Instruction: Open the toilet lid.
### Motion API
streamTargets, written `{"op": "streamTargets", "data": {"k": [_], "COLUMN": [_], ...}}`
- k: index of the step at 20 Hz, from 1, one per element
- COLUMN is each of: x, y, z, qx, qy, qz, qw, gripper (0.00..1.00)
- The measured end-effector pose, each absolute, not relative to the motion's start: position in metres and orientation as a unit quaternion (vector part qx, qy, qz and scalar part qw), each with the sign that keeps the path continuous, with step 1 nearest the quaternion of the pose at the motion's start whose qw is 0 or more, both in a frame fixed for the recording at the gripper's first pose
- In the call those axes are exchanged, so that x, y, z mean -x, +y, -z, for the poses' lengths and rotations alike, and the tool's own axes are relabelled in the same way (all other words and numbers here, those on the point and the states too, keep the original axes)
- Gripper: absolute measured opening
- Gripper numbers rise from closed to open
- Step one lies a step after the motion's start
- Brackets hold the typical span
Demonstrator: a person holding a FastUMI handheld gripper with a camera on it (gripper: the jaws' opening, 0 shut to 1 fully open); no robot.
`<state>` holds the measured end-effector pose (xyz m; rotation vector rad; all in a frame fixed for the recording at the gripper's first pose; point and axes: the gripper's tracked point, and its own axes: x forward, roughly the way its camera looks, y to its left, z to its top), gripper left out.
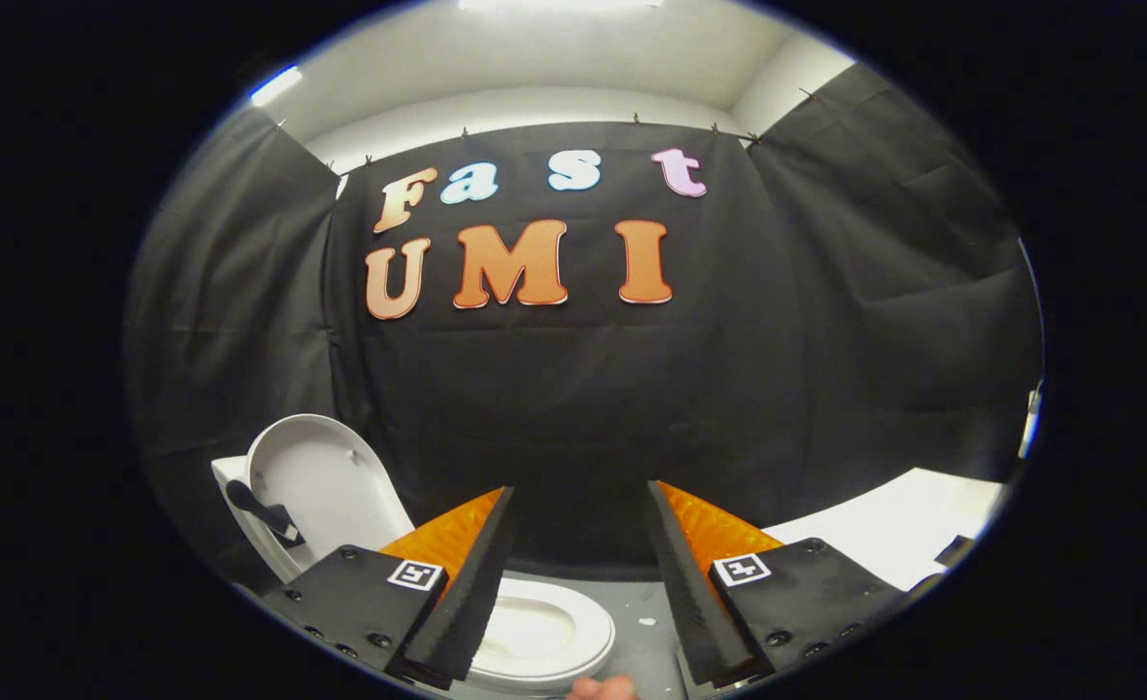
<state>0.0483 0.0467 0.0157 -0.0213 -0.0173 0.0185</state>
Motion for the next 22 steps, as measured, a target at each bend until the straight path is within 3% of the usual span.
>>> {"op": "streamTargets", "data": {"k": [9, 22], "x": [-0.052, -0.051], "y": [-0.009, -0.014], "z": [0.041, 0.042], "qx": [0.026, 0.023], "qy": [0.014, 0.023], "qz": [0.060, 0.073], "qw": [0.998, 0.997], "gripper": [0.86, 0.86]}}
